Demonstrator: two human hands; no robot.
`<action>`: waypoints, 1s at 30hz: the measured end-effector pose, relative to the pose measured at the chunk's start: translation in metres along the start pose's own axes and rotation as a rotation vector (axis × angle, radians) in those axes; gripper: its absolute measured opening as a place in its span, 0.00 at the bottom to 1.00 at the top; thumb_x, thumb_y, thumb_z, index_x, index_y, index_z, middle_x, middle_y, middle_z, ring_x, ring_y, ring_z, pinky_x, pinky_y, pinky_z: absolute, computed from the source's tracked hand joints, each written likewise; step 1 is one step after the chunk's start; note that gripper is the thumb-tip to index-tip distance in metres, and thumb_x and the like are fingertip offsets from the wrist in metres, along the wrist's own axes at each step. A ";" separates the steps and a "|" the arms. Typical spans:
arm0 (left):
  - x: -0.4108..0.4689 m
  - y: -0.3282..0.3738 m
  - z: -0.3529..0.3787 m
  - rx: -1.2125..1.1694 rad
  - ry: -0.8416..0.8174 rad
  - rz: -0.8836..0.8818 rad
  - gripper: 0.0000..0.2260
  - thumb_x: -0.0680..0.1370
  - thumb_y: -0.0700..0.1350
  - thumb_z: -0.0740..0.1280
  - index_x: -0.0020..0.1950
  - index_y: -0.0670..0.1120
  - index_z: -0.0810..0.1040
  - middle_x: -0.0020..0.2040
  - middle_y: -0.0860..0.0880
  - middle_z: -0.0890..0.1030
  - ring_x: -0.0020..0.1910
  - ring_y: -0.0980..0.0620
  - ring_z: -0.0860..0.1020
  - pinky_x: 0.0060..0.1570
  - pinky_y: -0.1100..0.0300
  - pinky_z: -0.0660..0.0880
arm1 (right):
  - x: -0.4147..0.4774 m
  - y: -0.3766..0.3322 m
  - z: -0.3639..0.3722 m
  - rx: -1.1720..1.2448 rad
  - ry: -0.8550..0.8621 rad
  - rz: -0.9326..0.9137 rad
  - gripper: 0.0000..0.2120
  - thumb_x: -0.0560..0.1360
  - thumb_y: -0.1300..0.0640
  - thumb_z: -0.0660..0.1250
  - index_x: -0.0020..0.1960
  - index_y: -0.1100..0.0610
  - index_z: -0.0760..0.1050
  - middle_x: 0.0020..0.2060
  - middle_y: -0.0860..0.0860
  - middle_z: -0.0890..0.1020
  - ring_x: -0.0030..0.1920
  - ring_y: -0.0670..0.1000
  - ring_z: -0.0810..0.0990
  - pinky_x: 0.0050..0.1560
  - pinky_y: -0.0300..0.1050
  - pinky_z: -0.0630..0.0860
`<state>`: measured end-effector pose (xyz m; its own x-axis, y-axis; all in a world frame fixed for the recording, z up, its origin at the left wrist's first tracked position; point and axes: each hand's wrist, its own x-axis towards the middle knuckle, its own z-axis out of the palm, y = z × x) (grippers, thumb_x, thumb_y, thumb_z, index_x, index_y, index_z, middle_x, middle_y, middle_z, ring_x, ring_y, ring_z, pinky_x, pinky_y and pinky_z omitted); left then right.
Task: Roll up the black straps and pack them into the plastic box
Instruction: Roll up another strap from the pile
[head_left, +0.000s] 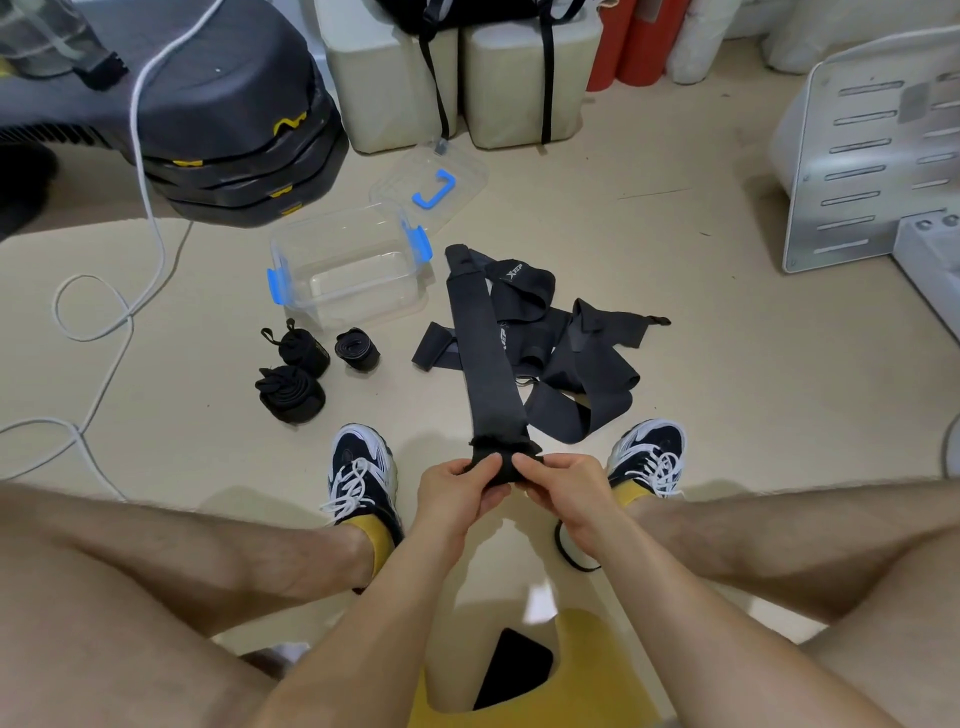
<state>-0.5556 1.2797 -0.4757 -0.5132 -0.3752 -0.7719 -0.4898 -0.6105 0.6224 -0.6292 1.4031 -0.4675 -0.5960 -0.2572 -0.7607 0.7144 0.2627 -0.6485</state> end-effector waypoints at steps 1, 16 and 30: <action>0.000 0.000 0.001 -0.010 0.027 0.017 0.06 0.77 0.39 0.72 0.51 0.39 0.79 0.51 0.36 0.84 0.39 0.47 0.85 0.40 0.62 0.81 | 0.000 0.001 0.003 -0.001 0.034 -0.017 0.11 0.72 0.57 0.77 0.46 0.66 0.83 0.37 0.58 0.84 0.37 0.53 0.80 0.42 0.44 0.78; -0.002 0.008 -0.022 0.068 -0.186 -0.060 0.09 0.78 0.33 0.69 0.58 0.39 0.80 0.43 0.40 0.84 0.41 0.48 0.84 0.40 0.63 0.81 | 0.005 0.000 0.001 -0.062 -0.110 -0.039 0.05 0.74 0.58 0.74 0.48 0.60 0.83 0.35 0.54 0.81 0.35 0.48 0.79 0.40 0.40 0.75; 0.008 0.004 -0.013 -0.009 0.037 -0.048 0.08 0.76 0.40 0.73 0.51 0.37 0.80 0.49 0.40 0.84 0.41 0.48 0.85 0.42 0.61 0.81 | 0.010 0.019 0.016 0.179 -0.067 0.124 0.10 0.75 0.61 0.73 0.52 0.68 0.81 0.47 0.61 0.86 0.51 0.56 0.86 0.61 0.49 0.79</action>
<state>-0.5529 1.2653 -0.4806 -0.4623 -0.3709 -0.8054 -0.5066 -0.6350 0.5832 -0.6155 1.3908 -0.4869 -0.4782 -0.2960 -0.8269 0.8380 0.1281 -0.5305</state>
